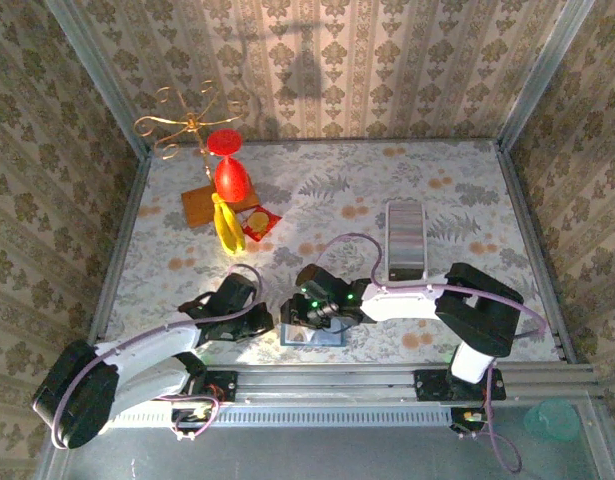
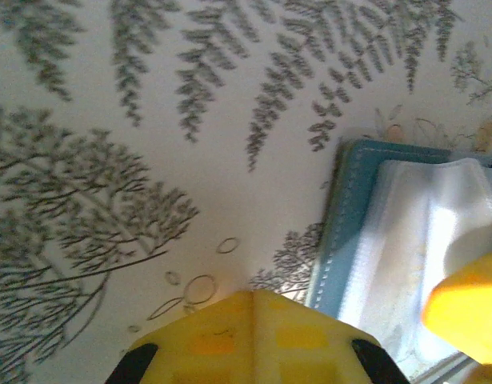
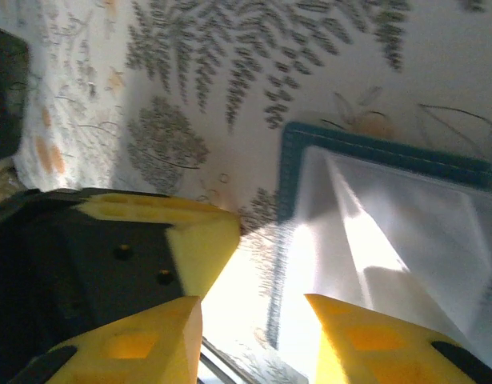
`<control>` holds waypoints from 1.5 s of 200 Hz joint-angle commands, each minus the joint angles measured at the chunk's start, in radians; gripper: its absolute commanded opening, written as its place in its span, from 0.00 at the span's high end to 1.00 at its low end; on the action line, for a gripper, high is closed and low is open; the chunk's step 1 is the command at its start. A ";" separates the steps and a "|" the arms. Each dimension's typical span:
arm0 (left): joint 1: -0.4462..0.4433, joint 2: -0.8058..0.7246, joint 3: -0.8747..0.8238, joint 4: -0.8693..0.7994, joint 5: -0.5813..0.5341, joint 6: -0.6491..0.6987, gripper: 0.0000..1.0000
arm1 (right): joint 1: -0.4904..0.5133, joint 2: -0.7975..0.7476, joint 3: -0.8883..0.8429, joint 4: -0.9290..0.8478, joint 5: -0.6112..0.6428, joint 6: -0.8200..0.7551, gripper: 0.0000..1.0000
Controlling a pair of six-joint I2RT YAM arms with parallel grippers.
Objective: Put the credit cards into the card holder
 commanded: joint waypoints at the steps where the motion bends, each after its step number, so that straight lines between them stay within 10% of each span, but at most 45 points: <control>1: 0.012 -0.019 0.046 -0.194 -0.118 -0.026 1.00 | 0.014 0.017 0.044 0.039 -0.023 -0.010 0.63; 80: 0.140 -0.154 0.187 -0.491 -0.338 -0.011 0.98 | 0.029 0.017 0.167 0.062 -0.086 -0.126 0.64; 139: 0.182 -0.136 0.201 -0.367 -0.201 0.105 0.63 | -0.096 -0.248 0.152 -0.256 0.045 -0.478 0.58; 186: 0.014 -0.083 0.232 -0.281 -0.221 0.150 0.50 | -0.387 -0.549 0.092 -0.458 0.010 -1.078 0.48; 204: -0.048 -0.077 0.226 -0.245 -0.246 0.136 0.50 | -0.484 -0.638 0.076 -0.526 0.067 -1.412 0.26; 248: -0.143 -0.086 0.193 -0.143 -0.287 0.123 0.50 | -0.765 -0.578 0.138 -0.830 0.071 -2.116 0.17; 300: -0.150 -0.102 0.177 -0.124 -0.324 0.133 0.50 | -0.849 -0.552 -0.052 -0.587 0.128 -2.406 0.09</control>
